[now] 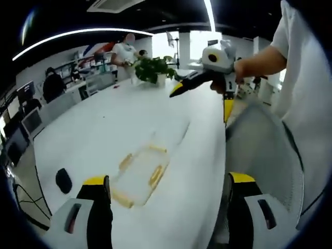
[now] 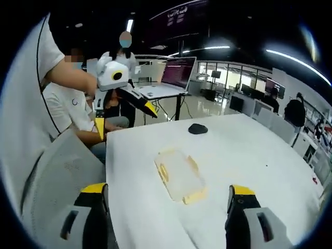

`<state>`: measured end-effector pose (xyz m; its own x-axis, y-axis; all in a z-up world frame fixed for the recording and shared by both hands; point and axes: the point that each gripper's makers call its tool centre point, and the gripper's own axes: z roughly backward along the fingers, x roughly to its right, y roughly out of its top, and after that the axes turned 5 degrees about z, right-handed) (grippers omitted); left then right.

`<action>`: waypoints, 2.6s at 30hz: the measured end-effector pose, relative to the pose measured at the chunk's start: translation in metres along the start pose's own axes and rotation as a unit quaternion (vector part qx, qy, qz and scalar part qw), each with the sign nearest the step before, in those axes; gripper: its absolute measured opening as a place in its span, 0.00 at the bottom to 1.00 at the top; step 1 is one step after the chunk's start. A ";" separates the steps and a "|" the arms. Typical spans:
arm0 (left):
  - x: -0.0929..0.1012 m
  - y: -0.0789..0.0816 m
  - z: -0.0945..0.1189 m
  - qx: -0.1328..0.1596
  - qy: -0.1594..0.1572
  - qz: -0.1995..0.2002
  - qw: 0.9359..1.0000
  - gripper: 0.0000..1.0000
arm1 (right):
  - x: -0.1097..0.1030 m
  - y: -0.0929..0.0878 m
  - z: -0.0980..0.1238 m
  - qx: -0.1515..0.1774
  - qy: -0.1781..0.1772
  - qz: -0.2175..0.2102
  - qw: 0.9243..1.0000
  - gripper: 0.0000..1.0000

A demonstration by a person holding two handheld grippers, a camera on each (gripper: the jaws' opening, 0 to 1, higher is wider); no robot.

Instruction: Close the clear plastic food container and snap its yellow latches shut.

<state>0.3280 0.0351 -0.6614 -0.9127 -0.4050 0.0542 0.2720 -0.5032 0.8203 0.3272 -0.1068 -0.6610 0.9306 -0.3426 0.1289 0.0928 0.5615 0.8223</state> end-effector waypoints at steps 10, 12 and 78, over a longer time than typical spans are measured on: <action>-0.020 -0.009 -0.009 -0.033 -0.013 -0.027 0.999 0.89 | 0.010 -0.004 -0.017 -0.012 0.016 0.012 1.000 0.88; -0.024 -0.011 -0.011 -0.043 -0.017 -0.036 0.998 0.88 | 0.011 -0.007 -0.021 -0.021 0.021 0.021 0.999 0.88; -0.101 -0.095 -0.075 -0.242 -0.109 -0.169 0.949 0.58 | 0.055 -0.080 -0.110 -0.203 0.131 0.142 0.960 0.50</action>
<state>0.4170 0.0664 -0.7872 -0.9998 -0.0175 -0.0064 0.0127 -0.8892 0.4573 0.4101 -0.0873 -0.7807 0.9911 0.0387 0.1275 -0.0962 0.8693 0.4848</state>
